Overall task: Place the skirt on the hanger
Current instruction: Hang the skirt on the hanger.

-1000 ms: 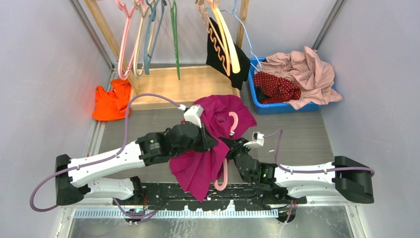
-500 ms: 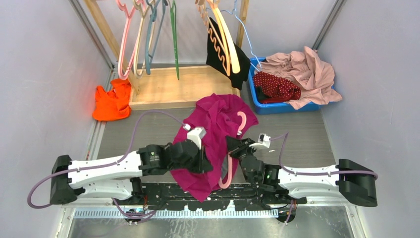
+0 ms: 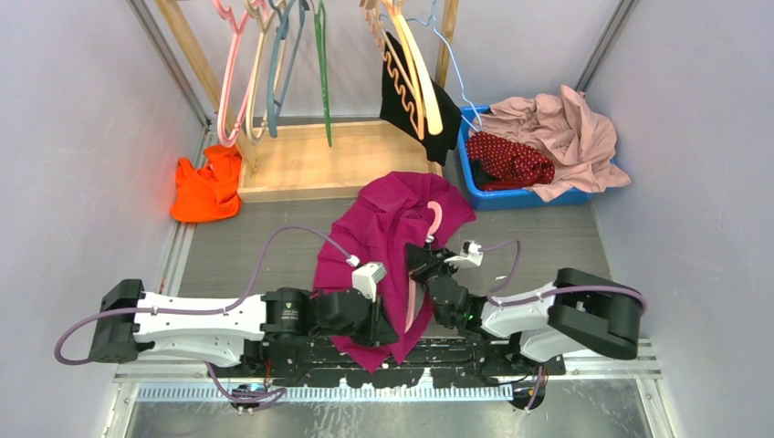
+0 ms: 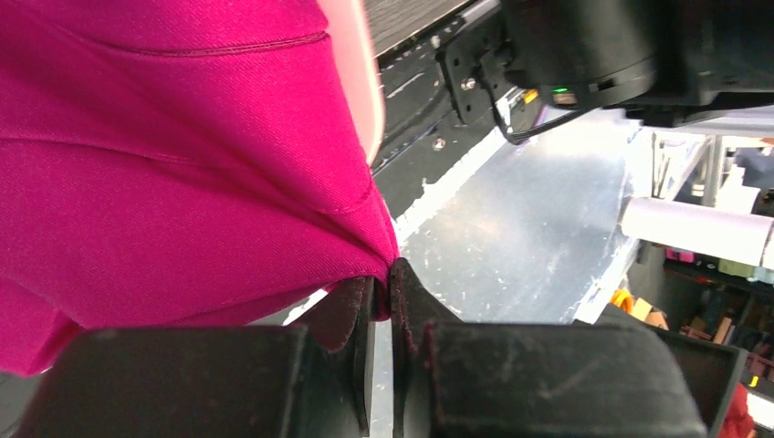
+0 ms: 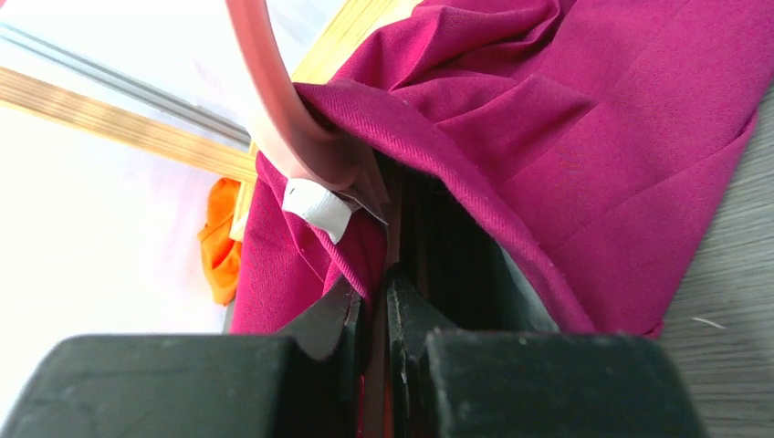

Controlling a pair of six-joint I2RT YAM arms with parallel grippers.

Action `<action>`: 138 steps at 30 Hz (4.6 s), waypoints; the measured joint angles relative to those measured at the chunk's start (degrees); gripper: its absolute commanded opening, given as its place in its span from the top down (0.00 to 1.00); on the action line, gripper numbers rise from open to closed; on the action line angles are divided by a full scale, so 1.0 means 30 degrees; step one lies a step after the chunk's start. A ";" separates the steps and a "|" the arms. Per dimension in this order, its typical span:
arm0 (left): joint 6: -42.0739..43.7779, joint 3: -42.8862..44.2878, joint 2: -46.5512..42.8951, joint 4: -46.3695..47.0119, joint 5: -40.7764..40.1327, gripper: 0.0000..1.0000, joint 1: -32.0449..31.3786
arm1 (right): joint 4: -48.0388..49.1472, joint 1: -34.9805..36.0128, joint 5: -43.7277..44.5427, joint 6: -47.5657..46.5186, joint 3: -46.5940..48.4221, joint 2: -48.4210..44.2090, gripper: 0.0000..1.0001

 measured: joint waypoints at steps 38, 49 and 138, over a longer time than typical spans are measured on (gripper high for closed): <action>-0.0189 -0.0459 -0.1617 0.7643 -0.3577 0.81 -0.0648 | 0.5056 0.0036 -0.0539 -0.0240 0.0670 0.3446 0.99; -0.1698 -0.0758 -0.3249 -0.2448 -0.6127 0.81 -0.0641 | 0.7155 -0.0758 -0.2229 -0.0022 0.0466 0.6747 0.53; -0.1013 -0.0816 -0.0634 -0.2667 -0.5020 0.84 0.0066 | -2.9143 -0.8823 -1.6597 -0.9333 0.9850 -0.3118 0.99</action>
